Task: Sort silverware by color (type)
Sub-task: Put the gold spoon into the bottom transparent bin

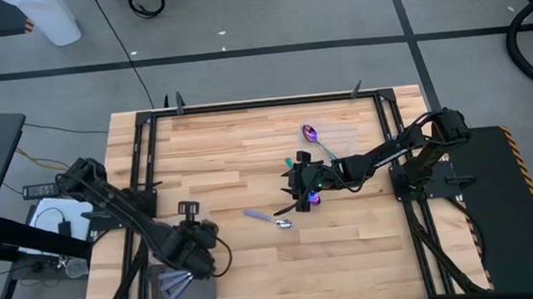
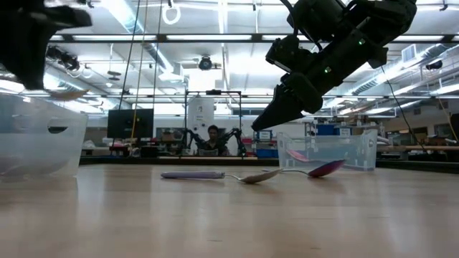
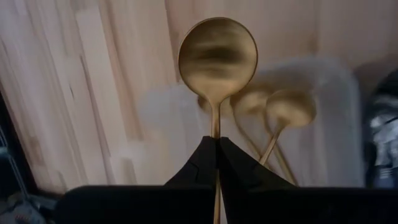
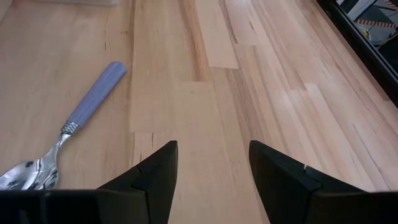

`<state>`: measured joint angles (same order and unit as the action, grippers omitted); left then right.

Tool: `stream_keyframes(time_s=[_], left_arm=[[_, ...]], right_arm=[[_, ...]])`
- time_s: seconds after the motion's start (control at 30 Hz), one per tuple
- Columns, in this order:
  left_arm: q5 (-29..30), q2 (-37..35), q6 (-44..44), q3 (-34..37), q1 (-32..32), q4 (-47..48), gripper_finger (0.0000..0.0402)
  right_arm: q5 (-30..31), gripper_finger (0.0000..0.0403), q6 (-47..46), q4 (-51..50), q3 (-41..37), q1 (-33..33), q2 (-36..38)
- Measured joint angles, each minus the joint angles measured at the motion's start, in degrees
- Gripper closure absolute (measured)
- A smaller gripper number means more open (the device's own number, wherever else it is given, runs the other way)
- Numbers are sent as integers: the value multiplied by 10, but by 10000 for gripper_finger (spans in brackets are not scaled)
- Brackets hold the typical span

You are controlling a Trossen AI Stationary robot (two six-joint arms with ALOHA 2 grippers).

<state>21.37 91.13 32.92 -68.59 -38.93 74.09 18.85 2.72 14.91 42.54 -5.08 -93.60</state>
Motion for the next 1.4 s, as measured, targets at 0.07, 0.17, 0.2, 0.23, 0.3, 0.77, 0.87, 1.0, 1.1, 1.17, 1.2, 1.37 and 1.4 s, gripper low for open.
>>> stream_keyframes(time_s=[0.07, 0.17, 0.2, 0.23, 0.3, 0.77, 0.87, 1.0, 1.1, 1.17, 1.2, 1.37, 1.4], left_arm=[[0, 0, 16, 19, -6, -1, 393], [2, 0, 25, 39, -16, -2, 393], [4, 0, 25, 45, -20, -4, 393], [3, 0, 25, 49, -24, -8, 393], [6, 0, 27, 55, -28, -13, 393], [-1, -8, -1, 72, -81, -45, 393], [-8, -8, -1, 102, -86, -86, 393], [-14, -8, 17, 139, -74, -158, 393], [-21, -8, 20, 159, -60, -200, 393], [-21, -8, 20, 168, -53, -224, 393], [-21, -8, 20, 171, -51, -229, 392], [-21, -8, 25, 176, -44, -238, 390], [-21, -8, 25, 176, -43, -238, 386]], right_arm=[[0, 195, 0, 0, 0, 0, 0], [0, 195, 0, 1, 0, 0, 0], [0, 195, 0, 1, 0, 0, 0], [0, 195, 0, 1, 0, 0, 0], [0, 195, 0, 3, 0, 0, 0], [-4, 195, 0, 5, 0, 0, 0], [-5, 195, -1, 5, 0, 0, 0], [-5, 195, -1, 9, 0, 0, 0], [-5, 195, 0, 9, 0, 0, 0], [-5, 195, 0, 9, 0, 0, 0], [-5, 195, 0, 9, 0, 0, 0], [-5, 195, 0, 9, 0, 0, 0], [-5, 195, 0, 9, 0, 0, 0]])
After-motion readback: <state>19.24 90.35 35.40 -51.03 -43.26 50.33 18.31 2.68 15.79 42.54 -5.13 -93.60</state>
